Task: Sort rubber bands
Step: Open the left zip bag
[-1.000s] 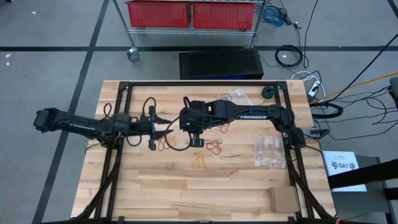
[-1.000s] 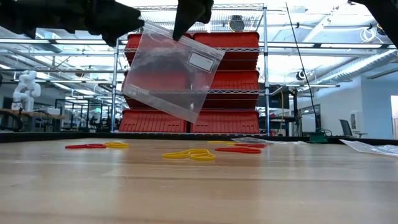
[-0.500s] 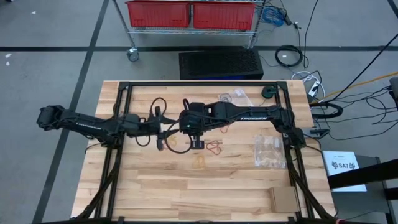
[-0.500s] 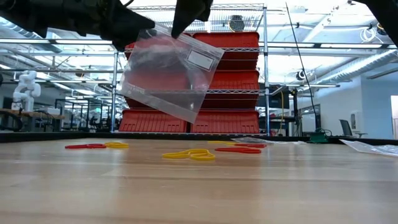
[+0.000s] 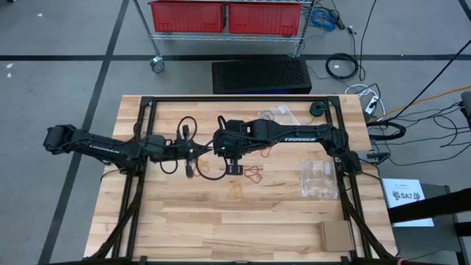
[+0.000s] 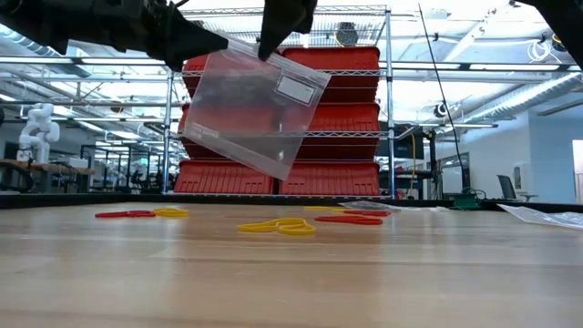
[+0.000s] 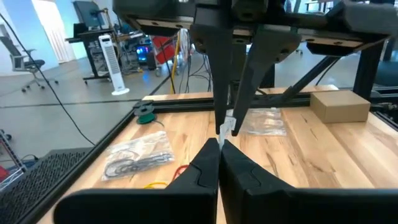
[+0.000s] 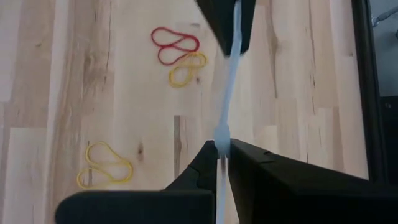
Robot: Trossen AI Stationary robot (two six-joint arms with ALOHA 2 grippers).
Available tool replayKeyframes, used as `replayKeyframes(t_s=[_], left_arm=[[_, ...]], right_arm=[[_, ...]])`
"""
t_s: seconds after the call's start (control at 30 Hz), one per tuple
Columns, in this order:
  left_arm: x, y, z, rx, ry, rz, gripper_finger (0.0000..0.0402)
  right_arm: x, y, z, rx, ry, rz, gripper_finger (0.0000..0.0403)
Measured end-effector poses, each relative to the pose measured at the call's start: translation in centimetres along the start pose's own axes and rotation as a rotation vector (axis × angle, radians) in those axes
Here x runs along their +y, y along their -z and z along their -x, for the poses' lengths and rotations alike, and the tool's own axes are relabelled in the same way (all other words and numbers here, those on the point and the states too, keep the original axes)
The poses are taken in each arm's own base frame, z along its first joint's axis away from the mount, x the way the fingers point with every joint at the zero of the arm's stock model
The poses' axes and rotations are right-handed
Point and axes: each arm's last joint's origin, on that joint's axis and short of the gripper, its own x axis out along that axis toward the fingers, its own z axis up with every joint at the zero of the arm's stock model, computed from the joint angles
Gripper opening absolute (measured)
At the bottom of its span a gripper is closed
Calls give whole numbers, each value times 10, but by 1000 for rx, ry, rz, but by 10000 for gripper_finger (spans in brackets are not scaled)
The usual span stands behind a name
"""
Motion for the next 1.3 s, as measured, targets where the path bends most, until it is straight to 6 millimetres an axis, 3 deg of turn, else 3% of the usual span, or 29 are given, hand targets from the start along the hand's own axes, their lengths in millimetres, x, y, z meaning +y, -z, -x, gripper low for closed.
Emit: replayKeyframes(t_s=[1.1, 1.3], left_arm=[[5, -10, 16, -20, -25, 4, 0], [5, -10, 16, -20, -30, 5, 0]], right_arm=[[12, 25, 6, 253, 12, -66, 5], [11, 26, 6, 254, 61, -90, 40]])
